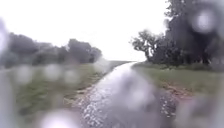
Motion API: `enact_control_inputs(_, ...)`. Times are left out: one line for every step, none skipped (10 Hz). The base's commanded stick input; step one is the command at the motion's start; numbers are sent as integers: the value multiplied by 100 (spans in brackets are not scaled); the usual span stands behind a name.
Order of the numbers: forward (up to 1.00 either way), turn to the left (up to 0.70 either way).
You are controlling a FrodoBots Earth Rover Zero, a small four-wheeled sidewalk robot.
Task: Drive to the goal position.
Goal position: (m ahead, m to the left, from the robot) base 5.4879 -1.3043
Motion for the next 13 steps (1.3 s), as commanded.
enact_control_inputs(85,0)
enact_control_inputs(85,0)
enact_control_inputs(85,0)
enact_control_inputs(85,0)
enact_control_inputs(85,0)
enact_control_inputs(85,0)
enact_control_inputs(85,0)
enact_control_inputs(85,0)
enact_control_inputs(85,0)
enact_control_inputs(85,0)
enact_control_inputs(85,-3)
enact_control_inputs(85,-21)
enact_control_inputs(85,-34)
